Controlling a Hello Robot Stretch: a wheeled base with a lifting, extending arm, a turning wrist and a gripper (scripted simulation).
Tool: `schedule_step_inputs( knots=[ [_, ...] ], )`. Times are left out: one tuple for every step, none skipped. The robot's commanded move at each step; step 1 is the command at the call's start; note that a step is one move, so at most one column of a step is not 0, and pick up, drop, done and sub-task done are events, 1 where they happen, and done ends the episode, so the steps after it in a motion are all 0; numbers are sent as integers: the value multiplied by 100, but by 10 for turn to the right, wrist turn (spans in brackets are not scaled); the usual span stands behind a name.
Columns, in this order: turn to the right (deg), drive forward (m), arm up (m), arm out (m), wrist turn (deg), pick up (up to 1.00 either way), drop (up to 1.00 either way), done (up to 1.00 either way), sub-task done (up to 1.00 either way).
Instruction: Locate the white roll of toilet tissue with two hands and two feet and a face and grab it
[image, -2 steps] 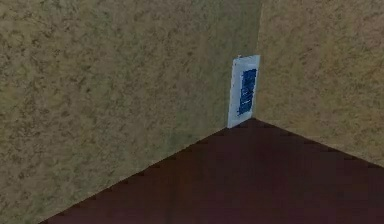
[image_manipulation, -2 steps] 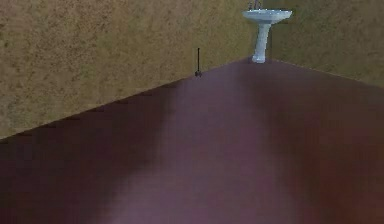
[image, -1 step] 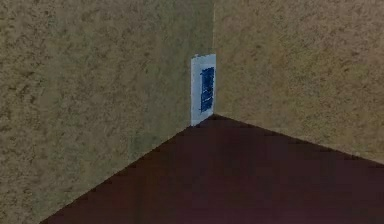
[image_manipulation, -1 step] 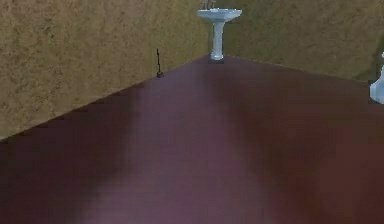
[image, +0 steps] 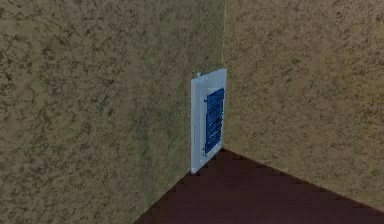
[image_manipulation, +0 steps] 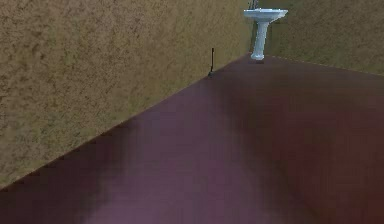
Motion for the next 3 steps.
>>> schedule_step_inputs(
  knots=[
    [60, 0, 0, 0, 0, 0, 0, 0, 0],
    [0, 75, 0, 0, 0, 0, 0, 0, 0],
    [-450, 0, 0, 0, 0, 0, 0, 0, 0]
  ],
)
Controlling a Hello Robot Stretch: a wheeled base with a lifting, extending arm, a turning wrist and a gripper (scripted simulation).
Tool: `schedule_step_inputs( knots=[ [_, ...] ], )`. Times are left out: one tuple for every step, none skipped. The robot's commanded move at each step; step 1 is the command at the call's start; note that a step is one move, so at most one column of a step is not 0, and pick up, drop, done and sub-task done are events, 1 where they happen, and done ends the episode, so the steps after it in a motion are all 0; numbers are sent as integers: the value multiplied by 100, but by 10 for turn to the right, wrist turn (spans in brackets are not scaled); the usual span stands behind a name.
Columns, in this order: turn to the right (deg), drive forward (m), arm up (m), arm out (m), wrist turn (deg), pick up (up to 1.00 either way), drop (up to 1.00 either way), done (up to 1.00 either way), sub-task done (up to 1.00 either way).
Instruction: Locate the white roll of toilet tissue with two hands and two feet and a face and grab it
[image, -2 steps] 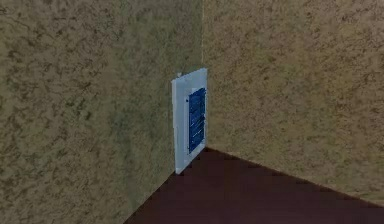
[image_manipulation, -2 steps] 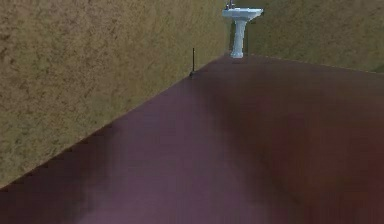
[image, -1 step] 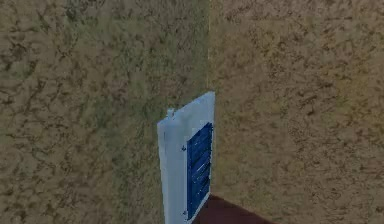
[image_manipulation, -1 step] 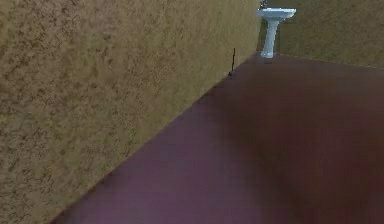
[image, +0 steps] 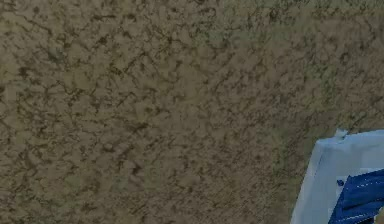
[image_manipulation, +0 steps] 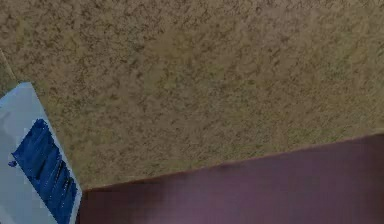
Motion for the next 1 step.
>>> schedule_step_inputs(
  knots=[
    [-450, 0, 0, 0, 0, 0, 0, 0, 0]
  ],
)
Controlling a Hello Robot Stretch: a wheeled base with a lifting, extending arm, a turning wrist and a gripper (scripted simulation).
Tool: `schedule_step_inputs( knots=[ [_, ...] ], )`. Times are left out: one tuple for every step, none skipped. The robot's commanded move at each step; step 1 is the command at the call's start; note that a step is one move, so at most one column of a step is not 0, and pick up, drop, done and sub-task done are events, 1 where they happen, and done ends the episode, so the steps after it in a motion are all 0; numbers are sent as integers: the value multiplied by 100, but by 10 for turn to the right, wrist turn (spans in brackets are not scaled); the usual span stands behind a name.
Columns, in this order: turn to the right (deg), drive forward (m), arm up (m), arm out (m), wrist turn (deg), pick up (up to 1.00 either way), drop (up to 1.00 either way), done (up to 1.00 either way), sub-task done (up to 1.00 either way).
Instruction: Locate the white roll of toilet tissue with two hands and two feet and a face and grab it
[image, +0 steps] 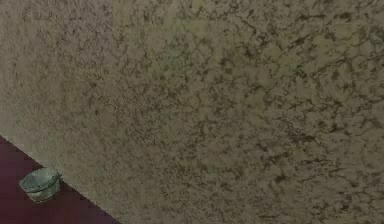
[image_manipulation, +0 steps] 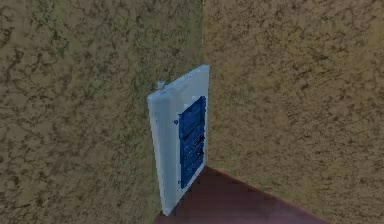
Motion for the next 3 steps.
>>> schedule_step_inputs(
  knots=[
    [-60, 0, 0, 0, 0, 0, 0, 0, 0],
    [450, 0, 0, 0, 0, 0, 0, 0, 0],
    [450, 0, 0, 0, 0, 0, 0, 0, 0]
  ],
)
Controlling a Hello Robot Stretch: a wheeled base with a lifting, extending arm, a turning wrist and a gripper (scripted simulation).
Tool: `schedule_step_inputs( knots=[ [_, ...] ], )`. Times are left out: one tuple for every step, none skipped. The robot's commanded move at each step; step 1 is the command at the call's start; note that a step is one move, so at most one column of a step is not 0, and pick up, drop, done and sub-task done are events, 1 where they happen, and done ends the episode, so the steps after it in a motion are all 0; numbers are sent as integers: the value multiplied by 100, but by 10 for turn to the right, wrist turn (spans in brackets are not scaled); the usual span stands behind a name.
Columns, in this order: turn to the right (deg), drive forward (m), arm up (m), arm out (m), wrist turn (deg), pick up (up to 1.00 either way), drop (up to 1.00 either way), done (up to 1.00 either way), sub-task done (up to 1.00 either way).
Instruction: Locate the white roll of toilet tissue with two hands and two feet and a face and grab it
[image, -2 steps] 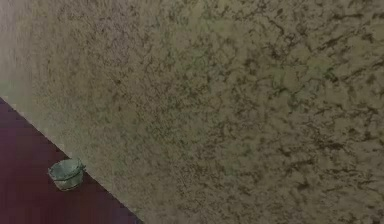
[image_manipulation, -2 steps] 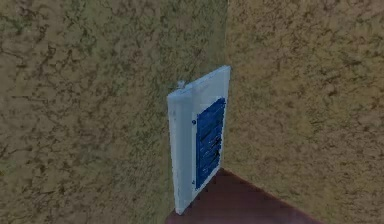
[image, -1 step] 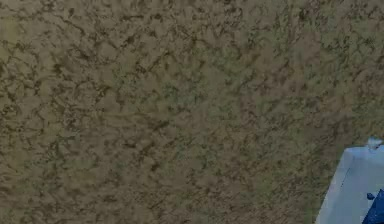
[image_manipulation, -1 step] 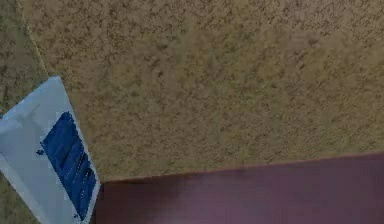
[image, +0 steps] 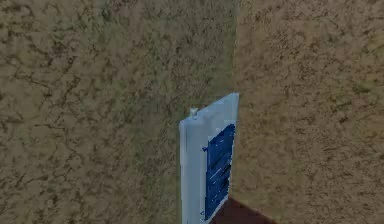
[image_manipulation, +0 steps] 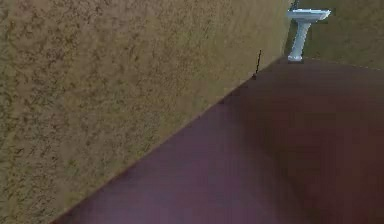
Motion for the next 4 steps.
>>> schedule_step_inputs(
  knots=[
    [300, 0, 0, 0, 0, 0, 0, 0, 0],
    [0, 95, 0, 0, 0, 0, 0, 0, 0],
    [450, 0, 0, 0, 0, 0, 0, 0, 0],
    [450, 0, 0, 0, 0, 0, 0, 0, 0]
  ],
)
